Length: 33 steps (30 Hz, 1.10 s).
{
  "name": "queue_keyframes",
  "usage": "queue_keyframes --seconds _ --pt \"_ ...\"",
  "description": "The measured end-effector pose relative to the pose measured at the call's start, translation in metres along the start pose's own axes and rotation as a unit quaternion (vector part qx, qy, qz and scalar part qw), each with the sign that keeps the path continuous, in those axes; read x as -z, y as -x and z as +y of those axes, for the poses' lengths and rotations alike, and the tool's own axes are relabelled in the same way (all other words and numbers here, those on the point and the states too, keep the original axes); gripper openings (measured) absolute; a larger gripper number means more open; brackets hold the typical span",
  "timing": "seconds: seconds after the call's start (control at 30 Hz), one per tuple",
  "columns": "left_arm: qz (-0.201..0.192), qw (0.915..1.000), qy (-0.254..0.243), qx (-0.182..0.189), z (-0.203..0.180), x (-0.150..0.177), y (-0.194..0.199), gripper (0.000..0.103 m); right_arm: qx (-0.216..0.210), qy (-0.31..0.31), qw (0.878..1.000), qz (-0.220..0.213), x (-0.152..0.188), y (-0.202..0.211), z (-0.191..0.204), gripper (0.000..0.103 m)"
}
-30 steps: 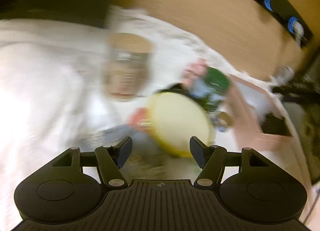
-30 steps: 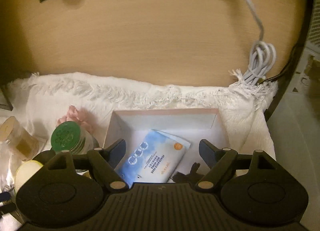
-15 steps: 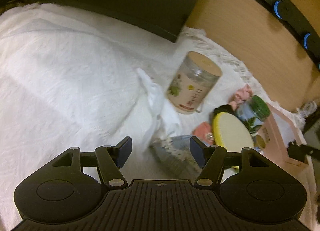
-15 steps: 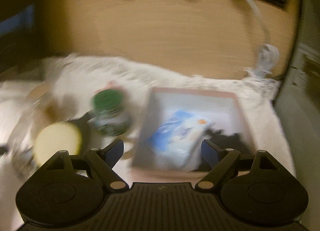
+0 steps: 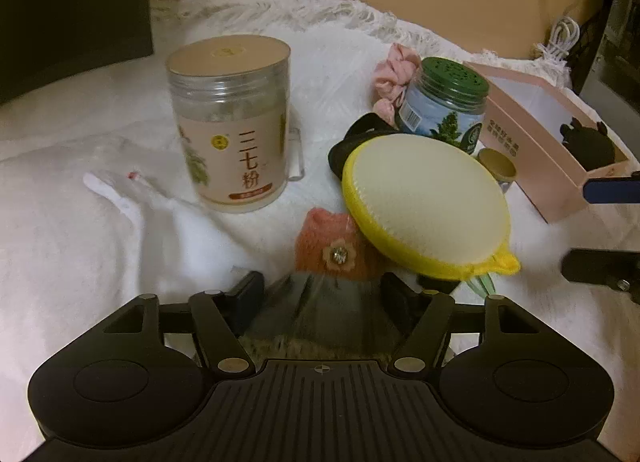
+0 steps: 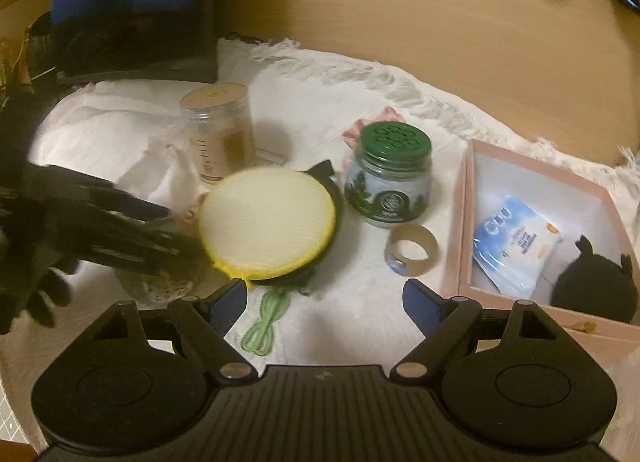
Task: Organize soft objects
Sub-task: 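Grasp the pink-headed knit doll with the left tool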
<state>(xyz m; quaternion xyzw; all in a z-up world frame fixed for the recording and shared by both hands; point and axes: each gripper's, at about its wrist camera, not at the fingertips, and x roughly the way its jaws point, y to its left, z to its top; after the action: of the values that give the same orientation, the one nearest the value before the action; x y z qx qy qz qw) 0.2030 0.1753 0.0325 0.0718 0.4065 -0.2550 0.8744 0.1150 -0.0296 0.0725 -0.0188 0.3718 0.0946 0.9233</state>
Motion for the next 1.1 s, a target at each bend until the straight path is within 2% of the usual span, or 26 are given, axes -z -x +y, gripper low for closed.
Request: queue_keyframes --seconds 0.1,0.17,0.2,0.23,0.27,0.37,0.47,0.57,0.63,0.73,0.87,0.9,0.93,0.97,1.03,1.1 --pt "-0.006 0.9999 0.006 0.012 0.002 0.0 -0.004 0.069 -0.007 0.002 1.0 -0.002 -0.006 0.001 0.001 0.086" --pt "-0.002 0.9998 0.011 0.015 0.003 0.001 0.0 0.063 -0.017 0.0 1.0 -0.004 -0.015 -0.003 0.002 0.086" --pt "0.001 0.9998 0.013 0.015 0.003 0.002 0.004 0.049 -0.021 0.0 1.0 -0.006 -0.02 -0.005 0.004 0.086" --pt "0.004 0.9995 0.023 0.02 0.005 0.004 0.01 0.028 -0.023 0.002 1.0 -0.009 -0.025 -0.006 0.006 0.086" --pt "0.007 0.9988 0.04 0.027 0.008 0.008 0.018 0.026 -0.025 0.007 1.0 -0.013 -0.031 -0.008 0.01 0.086" --pt "-0.005 0.9961 0.077 0.044 0.014 0.023 0.039 0.025 -0.039 0.031 0.998 -0.024 -0.049 -0.014 0.025 0.086" --pt "-0.017 0.9944 0.1 0.03 0.018 0.042 0.064 0.023 -0.085 0.046 0.995 -0.026 -0.071 -0.026 0.043 0.086" --pt "-0.024 0.99 0.138 0.02 0.029 0.061 0.086 0.023 -0.146 0.042 0.988 0.002 -0.095 -0.053 0.067 0.086" --pt "-0.026 0.9878 0.153 0.007 0.036 0.07 0.097 0.023 -0.17 0.033 0.985 0.028 -0.104 -0.078 0.087 0.086" --pt "-0.03 0.9836 0.178 -0.008 0.046 0.081 0.11 0.023 -0.178 0.015 0.981 0.076 -0.111 -0.124 0.118 0.086" --pt "-0.034 0.9785 0.203 -0.016 0.056 0.092 0.121 0.023 -0.155 0.03 0.982 0.102 -0.109 -0.163 0.148 0.085" --pt "-0.034 0.978 0.205 -0.019 0.057 0.094 0.123 0.023 -0.155 0.034 0.981 0.11 -0.108 -0.168 0.153 0.083" --pt "-0.035 0.9775 0.207 -0.022 0.058 0.094 0.125 0.023 -0.156 0.039 0.98 0.115 -0.107 -0.169 0.156 0.069" --pt "-0.036 0.9772 0.208 -0.024 0.059 0.094 0.126 0.023 -0.16 0.046 0.979 0.12 -0.106 -0.168 0.158 0.045" --pt "-0.039 0.9767 0.209 -0.024 0.059 0.093 0.129 0.023 -0.169 0.061 0.976 0.12 -0.107 -0.157 0.157 0.022" --pt "-0.04 0.9775 0.206 -0.018 0.057 0.091 0.13 0.023 -0.179 0.065 0.976 0.107 -0.108 -0.136 0.15 0.015"
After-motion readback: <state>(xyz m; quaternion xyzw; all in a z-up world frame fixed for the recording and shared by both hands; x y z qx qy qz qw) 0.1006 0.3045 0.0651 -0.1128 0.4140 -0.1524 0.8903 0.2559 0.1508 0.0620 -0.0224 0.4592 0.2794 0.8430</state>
